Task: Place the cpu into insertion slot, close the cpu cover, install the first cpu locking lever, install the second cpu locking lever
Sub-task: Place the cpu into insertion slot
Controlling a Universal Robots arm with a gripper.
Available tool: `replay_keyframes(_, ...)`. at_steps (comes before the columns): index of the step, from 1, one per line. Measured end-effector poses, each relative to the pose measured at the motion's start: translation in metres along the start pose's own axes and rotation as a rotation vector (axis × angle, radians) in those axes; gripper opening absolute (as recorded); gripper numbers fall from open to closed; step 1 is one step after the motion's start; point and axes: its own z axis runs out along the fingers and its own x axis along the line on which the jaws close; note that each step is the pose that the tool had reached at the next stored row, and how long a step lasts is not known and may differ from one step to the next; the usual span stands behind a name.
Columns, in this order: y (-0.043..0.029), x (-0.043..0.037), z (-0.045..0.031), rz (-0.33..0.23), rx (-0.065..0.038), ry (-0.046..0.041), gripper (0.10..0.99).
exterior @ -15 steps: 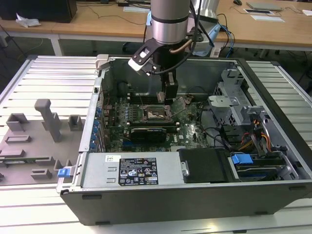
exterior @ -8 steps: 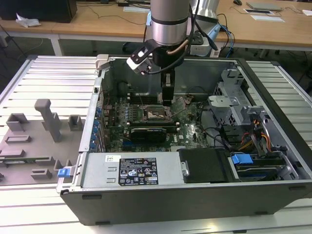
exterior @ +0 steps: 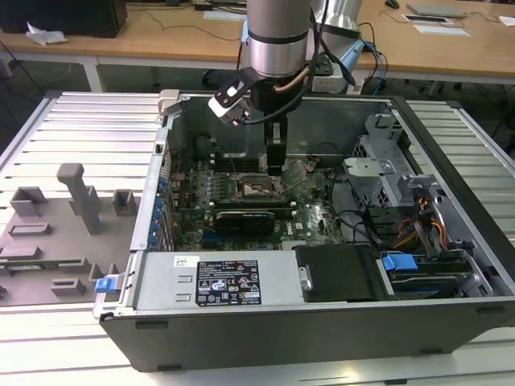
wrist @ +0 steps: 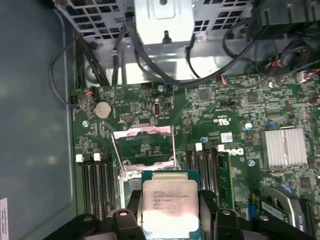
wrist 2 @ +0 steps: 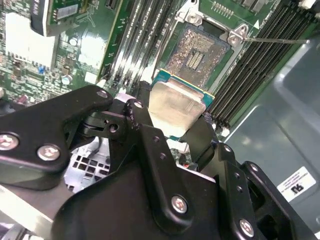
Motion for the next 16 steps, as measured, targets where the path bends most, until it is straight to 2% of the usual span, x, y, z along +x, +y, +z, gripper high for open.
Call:
replay_keyframes(8,-0.0039,0.0028,0.0163,-0.039,0.001,0.0035,0.541)
replay_keyframes(11,-0.0084,0.003,0.0262,-0.068,0.001,0.0061,0.541)
replay_keyframes(16,-0.0116,0.0036,0.0363,-0.088,0.002,0.0077,0.541)
